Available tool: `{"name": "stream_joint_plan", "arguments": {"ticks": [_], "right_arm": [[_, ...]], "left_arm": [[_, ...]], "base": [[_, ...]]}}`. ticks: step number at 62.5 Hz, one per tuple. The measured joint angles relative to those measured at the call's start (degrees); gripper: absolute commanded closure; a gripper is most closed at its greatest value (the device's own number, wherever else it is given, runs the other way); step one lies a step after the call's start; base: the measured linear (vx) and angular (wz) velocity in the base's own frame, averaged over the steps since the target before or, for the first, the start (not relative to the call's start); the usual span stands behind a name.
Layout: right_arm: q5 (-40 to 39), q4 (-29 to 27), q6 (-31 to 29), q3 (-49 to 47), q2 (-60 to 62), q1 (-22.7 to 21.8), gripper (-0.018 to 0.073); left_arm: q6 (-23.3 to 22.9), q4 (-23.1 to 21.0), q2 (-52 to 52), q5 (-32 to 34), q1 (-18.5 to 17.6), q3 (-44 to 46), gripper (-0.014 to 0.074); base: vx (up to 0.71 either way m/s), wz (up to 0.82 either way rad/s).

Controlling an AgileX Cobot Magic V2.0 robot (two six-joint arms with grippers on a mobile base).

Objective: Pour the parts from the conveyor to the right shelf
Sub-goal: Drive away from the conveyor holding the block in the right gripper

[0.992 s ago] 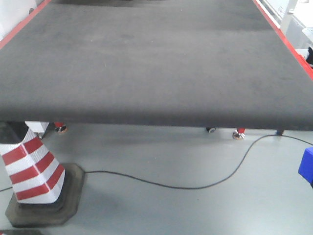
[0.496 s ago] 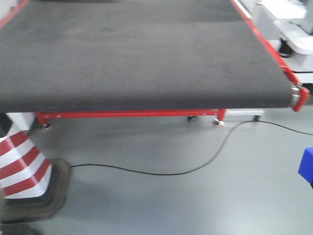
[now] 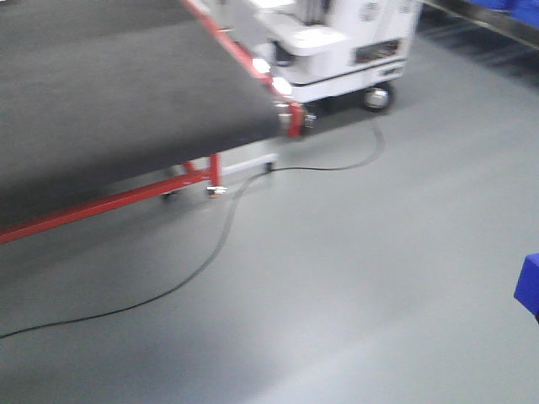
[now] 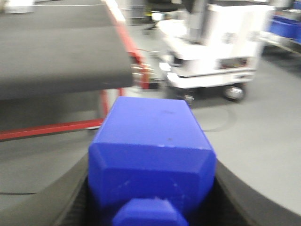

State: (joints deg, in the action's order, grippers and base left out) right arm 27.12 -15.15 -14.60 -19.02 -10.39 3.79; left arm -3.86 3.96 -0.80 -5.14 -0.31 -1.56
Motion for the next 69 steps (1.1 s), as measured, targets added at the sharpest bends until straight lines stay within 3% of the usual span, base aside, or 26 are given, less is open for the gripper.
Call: {"name": "stream_joint_plan", "arguments": {"ticks": [69], "right_arm": [[0.00, 0.00, 0.00, 0.00, 0.00, 0.00, 0.0565]], "left_arm": [[0.00, 0.00, 0.00, 0.00, 0.00, 0.00, 0.0603]], "base": [[-0.17, -0.84]]}}
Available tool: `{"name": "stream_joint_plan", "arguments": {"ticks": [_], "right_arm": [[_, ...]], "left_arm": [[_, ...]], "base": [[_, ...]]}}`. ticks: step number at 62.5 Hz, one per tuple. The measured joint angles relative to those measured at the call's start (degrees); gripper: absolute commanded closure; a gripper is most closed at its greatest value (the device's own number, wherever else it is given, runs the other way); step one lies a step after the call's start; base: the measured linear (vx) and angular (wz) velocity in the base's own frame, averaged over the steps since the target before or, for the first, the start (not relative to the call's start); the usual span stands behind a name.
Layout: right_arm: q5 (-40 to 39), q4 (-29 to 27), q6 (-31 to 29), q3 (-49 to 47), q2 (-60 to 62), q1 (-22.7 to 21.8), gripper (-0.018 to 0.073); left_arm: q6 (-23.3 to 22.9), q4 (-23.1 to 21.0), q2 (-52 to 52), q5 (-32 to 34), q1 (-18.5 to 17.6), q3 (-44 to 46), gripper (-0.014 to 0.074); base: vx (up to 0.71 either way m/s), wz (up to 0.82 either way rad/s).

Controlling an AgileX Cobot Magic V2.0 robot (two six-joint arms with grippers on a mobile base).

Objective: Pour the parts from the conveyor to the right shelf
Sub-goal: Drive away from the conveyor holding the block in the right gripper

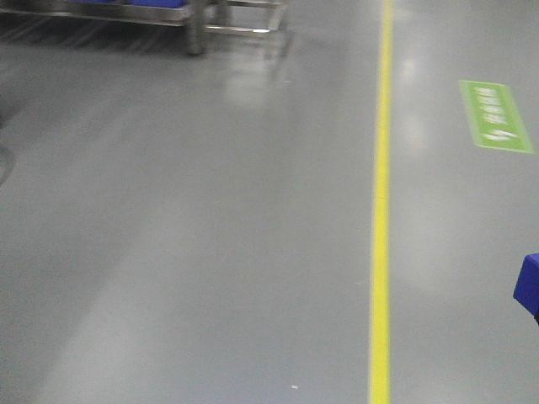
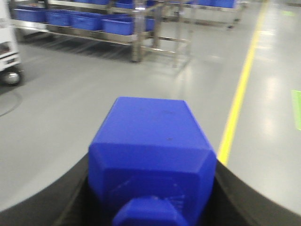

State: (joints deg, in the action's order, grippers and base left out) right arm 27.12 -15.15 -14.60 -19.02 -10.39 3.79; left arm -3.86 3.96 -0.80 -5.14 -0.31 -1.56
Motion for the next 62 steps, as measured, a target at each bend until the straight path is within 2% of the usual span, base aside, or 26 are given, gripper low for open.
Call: {"name": "stream_joint_plan", "arguments": {"ticks": [30, 43, 62], "right_arm": [[0.00, 0.00, 0.00, 0.00, 0.00, 0.00, 0.0565], [0.00, 0.00, 0.00, 0.00, 0.07, 0.00, 0.0565], [0.68, 0.00, 0.00, 0.00, 0.07, 0.00, 0.0565]], "left_arm": [[0.00, 0.00, 0.00, 0.00, 0.00, 0.00, 0.0603], [0.00, 0.00, 0.00, 0.00, 0.00, 0.00, 0.0603], [0.00, 0.00, 0.00, 0.00, 0.00, 0.00, 0.0603]], "base": [[0.02, -0.82], [0.13, -0.29], [0.25, -0.02]]}}
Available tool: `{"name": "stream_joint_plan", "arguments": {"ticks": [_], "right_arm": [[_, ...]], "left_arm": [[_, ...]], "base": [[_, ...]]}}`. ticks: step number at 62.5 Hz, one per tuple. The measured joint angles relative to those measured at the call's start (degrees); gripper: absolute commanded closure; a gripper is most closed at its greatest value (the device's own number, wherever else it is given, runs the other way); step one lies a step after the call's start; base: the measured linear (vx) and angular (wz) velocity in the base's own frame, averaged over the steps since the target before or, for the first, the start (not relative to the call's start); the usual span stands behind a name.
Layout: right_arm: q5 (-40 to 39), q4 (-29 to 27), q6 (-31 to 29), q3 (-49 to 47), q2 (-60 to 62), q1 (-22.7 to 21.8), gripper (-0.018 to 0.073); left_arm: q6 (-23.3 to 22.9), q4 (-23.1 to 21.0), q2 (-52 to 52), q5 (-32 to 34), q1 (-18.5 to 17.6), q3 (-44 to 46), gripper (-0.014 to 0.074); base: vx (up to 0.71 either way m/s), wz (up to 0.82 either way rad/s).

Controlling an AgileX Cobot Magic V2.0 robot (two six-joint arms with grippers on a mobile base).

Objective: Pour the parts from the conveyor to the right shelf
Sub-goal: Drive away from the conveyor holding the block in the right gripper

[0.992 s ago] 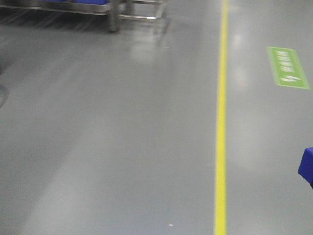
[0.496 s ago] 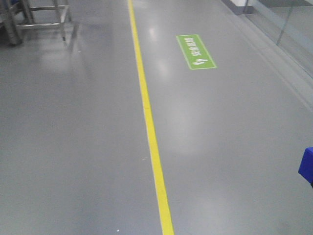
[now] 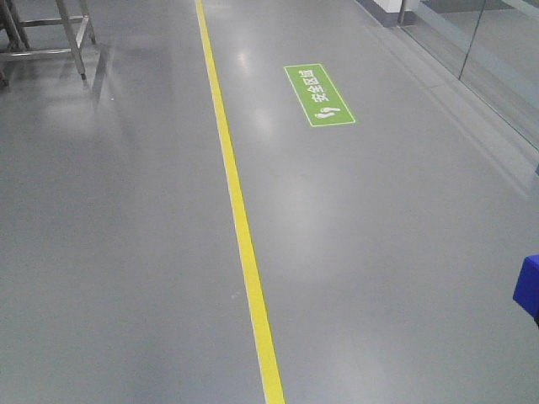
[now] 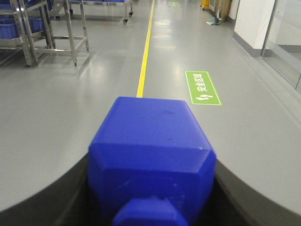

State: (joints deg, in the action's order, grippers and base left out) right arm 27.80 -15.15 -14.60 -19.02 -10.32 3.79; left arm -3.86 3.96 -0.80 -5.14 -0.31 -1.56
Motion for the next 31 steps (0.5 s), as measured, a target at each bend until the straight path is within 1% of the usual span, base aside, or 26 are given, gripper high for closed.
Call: {"name": "stream_joint_plan", "arguments": {"ticks": [13, 31], "right_arm": [[1.23, 0.00, 0.00, 0.00, 0.00, 0.00, 0.0565], [1.51, 0.00, 0.00, 0.00, 0.00, 0.00, 0.0565]], "left_arm": [[0.00, 0.00, 0.00, 0.00, 0.00, 0.00, 0.0603], [0.00, 0.00, 0.00, 0.00, 0.00, 0.00, 0.0603]], "base": [[0.43, 0.20], [0.53, 0.35]]}}
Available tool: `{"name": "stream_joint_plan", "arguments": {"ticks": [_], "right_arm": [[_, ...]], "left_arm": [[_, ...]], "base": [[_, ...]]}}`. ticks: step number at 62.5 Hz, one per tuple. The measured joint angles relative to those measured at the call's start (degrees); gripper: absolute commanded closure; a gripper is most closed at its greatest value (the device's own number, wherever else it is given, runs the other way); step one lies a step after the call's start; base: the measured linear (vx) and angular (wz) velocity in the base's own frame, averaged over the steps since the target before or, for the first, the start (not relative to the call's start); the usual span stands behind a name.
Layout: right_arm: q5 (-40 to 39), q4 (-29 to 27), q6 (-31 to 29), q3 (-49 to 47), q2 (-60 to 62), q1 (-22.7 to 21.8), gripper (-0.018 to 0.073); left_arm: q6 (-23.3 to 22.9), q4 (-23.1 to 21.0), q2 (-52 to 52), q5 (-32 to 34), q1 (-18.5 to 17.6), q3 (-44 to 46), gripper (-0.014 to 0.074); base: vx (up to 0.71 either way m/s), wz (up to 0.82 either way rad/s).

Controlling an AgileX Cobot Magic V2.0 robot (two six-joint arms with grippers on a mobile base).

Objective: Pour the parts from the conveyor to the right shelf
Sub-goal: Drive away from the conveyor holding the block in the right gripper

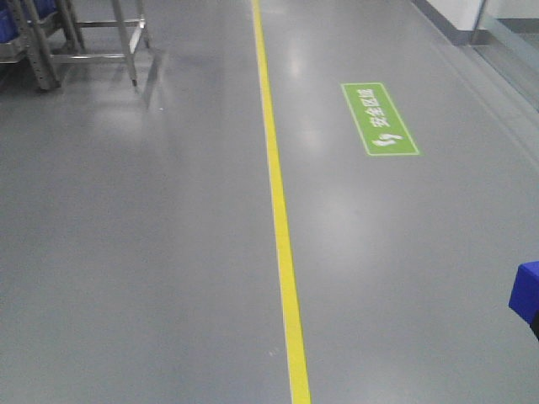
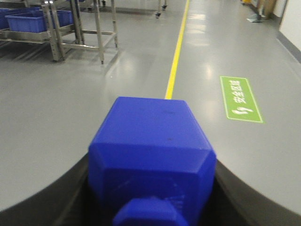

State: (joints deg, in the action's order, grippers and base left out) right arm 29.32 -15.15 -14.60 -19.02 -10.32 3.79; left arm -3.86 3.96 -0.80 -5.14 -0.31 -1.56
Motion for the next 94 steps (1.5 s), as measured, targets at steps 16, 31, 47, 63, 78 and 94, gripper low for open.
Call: {"name": "stream_joint_plan", "arguments": {"ticks": [16, 31, 47, 63, 78, 94], "right_arm": [[0.00, 0.00, 0.00, 0.00, 0.00, 0.00, 0.0565], [0.00, 0.00, 0.00, 0.00, 0.00, 0.00, 0.0565], [0.05, 0.00, 0.00, 0.00, 0.00, 0.00, 0.0565], [0.12, 0.00, 0.00, 0.00, 0.00, 0.00, 0.0565], [0.12, 0.00, 0.00, 0.00, 0.00, 0.00, 0.0565], [0.13, 0.00, 0.00, 0.00, 0.00, 0.00, 0.0565]], "left_arm": [[0.00, 0.00, 0.00, 0.00, 0.00, 0.00, 0.0603], [0.00, 0.00, 0.00, 0.00, 0.00, 0.00, 0.0603], [0.00, 0.00, 0.00, 0.00, 0.00, 0.00, 0.0603], [0.00, 0.00, 0.00, 0.00, 0.00, 0.00, 0.0603], [0.00, 0.00, 0.00, 0.00, 0.00, 0.00, 0.0603], [0.00, 0.00, 0.00, 0.00, 0.00, 0.00, 0.0603]], "base": [[0.57, 0.21], [0.64, 0.01], [0.70, -0.07], [0.76, -0.02], [0.82, 0.05], [0.85, 0.08]]}}
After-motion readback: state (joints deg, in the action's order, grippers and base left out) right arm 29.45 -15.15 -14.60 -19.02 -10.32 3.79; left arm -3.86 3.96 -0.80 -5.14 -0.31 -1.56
